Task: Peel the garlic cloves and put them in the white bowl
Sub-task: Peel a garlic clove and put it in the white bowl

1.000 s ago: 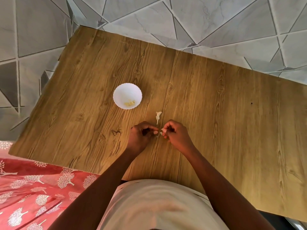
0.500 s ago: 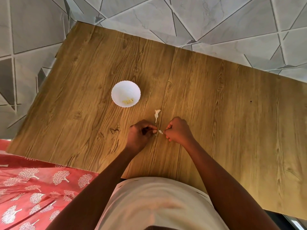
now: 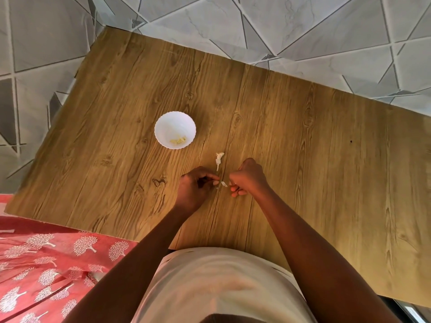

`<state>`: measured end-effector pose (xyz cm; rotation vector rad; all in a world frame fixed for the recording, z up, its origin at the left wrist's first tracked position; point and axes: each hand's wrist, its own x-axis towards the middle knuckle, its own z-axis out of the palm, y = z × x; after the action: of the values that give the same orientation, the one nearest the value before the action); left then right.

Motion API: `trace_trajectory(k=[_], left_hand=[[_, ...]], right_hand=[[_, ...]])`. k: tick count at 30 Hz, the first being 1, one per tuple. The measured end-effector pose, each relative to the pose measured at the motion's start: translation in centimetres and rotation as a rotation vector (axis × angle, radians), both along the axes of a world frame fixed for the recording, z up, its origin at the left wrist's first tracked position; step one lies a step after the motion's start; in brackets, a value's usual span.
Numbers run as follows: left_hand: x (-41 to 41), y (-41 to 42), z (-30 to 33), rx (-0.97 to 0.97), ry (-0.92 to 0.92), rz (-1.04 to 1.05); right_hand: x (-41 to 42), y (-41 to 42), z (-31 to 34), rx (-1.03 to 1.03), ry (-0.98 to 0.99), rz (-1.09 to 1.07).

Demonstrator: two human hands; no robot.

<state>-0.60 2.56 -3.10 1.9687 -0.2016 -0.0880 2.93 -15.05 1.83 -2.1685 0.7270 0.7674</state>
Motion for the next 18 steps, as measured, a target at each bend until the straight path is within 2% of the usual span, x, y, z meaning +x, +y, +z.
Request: trace_trajectory(k=[5,12,18], left_hand=[[-0.1,-0.2,0.0,-0.006,0.007,0.013],[-0.3,-0.5,0.1,-0.043,0.062,-0.022],[-0.2,-0.3,0.1,-0.105,0.077,-0.061]], right_hand=[[-1.7,-0.2,-1.0,0.019,-0.113,0.011],[-4.4,-1.6,-0.3,0.292,-0.263,0.006],[-5.4,-0.5,-0.4,0.320,-0.338,0.078]])
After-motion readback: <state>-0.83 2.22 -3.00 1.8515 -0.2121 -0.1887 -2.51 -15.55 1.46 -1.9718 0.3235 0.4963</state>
